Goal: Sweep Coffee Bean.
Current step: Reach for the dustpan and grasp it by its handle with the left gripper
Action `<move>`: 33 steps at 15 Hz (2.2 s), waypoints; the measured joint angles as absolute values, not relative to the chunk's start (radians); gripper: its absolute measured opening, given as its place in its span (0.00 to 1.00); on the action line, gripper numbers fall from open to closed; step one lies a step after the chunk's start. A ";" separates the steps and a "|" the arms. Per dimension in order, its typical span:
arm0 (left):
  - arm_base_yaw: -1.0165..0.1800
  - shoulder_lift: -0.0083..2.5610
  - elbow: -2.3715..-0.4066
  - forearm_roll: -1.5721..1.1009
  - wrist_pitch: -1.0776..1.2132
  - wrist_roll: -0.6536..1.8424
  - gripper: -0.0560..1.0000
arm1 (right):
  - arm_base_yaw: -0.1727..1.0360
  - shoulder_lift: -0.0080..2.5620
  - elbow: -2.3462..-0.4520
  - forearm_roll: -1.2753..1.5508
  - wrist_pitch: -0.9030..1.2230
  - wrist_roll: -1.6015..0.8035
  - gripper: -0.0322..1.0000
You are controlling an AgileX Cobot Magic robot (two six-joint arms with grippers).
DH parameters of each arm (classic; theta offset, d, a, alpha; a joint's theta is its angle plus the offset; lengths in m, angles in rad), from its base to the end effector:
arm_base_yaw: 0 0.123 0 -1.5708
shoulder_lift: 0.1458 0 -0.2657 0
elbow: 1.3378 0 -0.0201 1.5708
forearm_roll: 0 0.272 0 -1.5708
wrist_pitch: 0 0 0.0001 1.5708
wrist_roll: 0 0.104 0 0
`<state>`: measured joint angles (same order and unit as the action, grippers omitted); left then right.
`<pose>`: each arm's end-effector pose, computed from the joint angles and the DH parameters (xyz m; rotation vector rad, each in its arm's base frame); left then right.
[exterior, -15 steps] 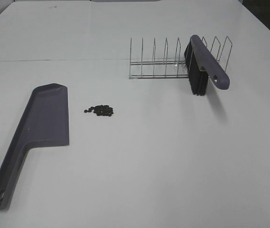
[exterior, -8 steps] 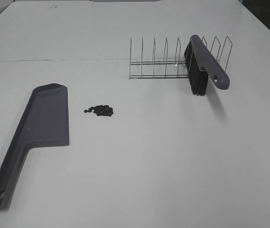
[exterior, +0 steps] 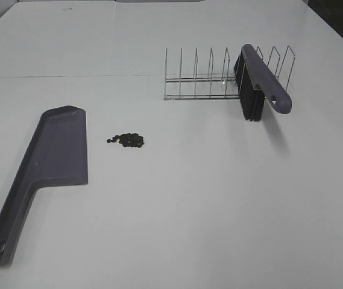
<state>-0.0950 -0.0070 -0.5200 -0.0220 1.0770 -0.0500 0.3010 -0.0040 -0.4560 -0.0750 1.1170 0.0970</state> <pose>0.0402 -0.0059 0.2864 0.0474 2.0349 -0.1174 0.0462 0.0070 0.2633 -0.2138 2.1307 0.1419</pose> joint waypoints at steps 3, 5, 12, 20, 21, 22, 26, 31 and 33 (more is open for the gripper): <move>-0.095 -0.007 -0.520 -0.022 1.077 -0.050 0.80 | 0.301 -0.004 -0.456 -0.075 1.117 0.097 0.93; -0.095 -0.007 -0.520 -0.022 1.077 -0.050 0.80 | 0.301 -0.004 -0.456 -0.075 1.117 0.097 0.93; -0.095 -0.007 -0.520 -0.022 1.077 -0.049 0.80 | 0.301 -0.004 -0.456 -0.075 1.117 0.097 0.93; -0.095 -0.007 -0.520 -0.022 1.077 -0.047 0.80 | 0.301 -0.004 -0.456 -0.075 1.117 0.097 0.93; -0.095 -0.007 -0.520 -0.022 1.077 -0.047 0.80 | 0.301 -0.004 -0.456 -0.075 1.117 0.097 0.93; -0.095 -0.007 -0.520 -0.022 1.077 -0.047 0.80 | 0.301 -0.004 -0.456 -0.075 1.117 0.097 0.93; -0.095 -0.007 -0.520 -0.022 1.077 -0.047 0.80 | 0.301 -0.004 -0.456 -0.075 1.117 0.097 0.93; -0.095 -0.007 -0.520 -0.022 1.077 -0.047 0.79 | 0.301 -0.004 -0.456 -0.075 1.117 0.097 0.93; -0.095 -0.007 -0.520 -0.022 1.077 -0.046 0.79 | 0.301 -0.004 -0.456 -0.075 1.117 0.097 0.93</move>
<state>-0.0950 -0.0070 -0.5200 -0.0220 1.0770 -0.0460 0.3010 -0.0040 -0.4560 -0.0750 1.1170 0.0970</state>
